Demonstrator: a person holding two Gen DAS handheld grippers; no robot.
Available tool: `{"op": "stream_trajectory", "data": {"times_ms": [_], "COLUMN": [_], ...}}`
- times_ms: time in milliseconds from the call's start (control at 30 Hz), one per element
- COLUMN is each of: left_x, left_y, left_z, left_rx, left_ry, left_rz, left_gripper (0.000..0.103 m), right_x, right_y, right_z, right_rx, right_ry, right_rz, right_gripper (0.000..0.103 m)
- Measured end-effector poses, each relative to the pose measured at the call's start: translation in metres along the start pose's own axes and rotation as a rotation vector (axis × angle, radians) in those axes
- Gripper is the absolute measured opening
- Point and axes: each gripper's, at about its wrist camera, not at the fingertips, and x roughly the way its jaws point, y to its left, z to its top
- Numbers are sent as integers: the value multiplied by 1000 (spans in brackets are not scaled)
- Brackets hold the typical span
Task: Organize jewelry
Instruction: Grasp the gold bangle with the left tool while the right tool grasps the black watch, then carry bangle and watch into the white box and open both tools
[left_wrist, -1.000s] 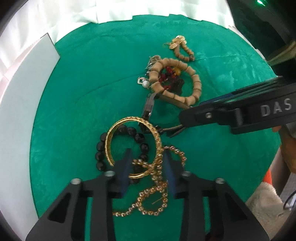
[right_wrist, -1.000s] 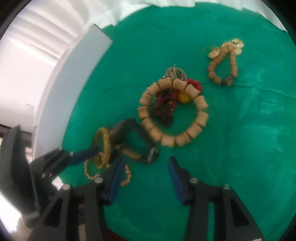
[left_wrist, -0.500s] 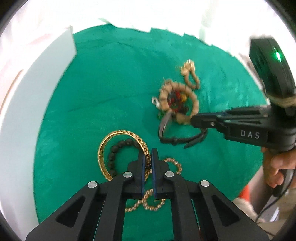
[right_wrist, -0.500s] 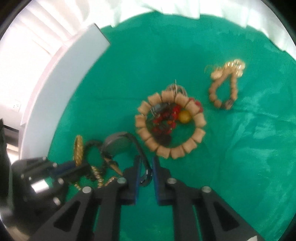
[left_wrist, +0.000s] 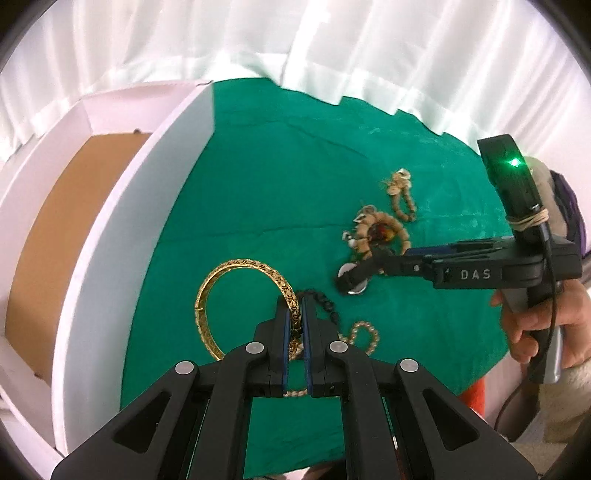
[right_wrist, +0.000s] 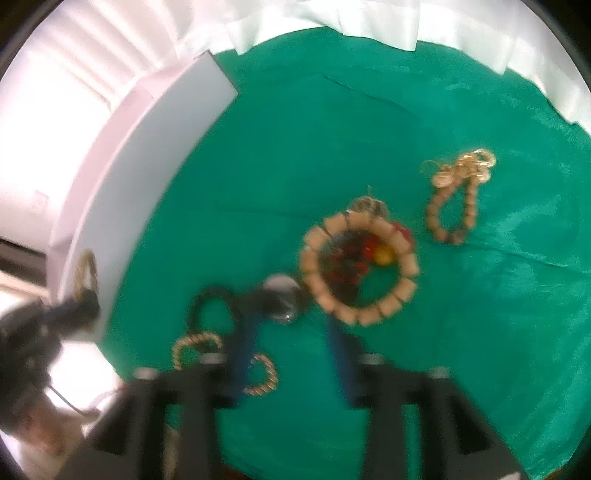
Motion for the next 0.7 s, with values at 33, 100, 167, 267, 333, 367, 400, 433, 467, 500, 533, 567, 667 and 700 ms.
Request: {"op": "stream_trajectory", "data": {"times_ms": [33,100,167,267,333,367,400,433,467,500,533,567,667,700], "left_x": [1,2,2,4,2,3,3,2,1,-1,-3,-7,-24,-33], "left_y": [2,8,10,12,12,12,12,13,13,14,14,15,18,20], "left_z": [-1,-5,-7,-8,-10,-11,-12,-12,-13,-13,-12,-12,-6,-4], "left_rx": [-5,-10,-11,-12,-10,-8,-7,-6,-3,0,2,3,-6,-9], "left_ry": [4,12,16,21,22,23,27,30,33,33,33,30,11,-1], "left_rz": [3,12,17,21,27,29,31,32,36,40,44,47,47,50], "left_gripper": [4,4,4,4,4,4,4,4,4,4,4,4,4,4], "right_x": [2,7,13,31,41,45,46,46,44,41,37,31,7,-1], "right_y": [3,15,31,42,41,42,42,44,45,44,47,50,63,68], "right_z": [1,1,4,12,17,18,20,17,16,10,9,8,7,8], "right_rx": [-9,-65,-111,-146,-152,-155,-164,-177,-183,-188,-198,-214,-252,-261], "right_ry": [0,-5,-13,6,26,24,19,18,17,14,11,0,-39,-52], "right_rz": [2,-36,-93,-123,-163,-172,-168,-178,-178,-168,-161,-164,-148,-136], "right_gripper": [46,51,54,54,54,50,45,43,42,40,40,40,40,40]}}
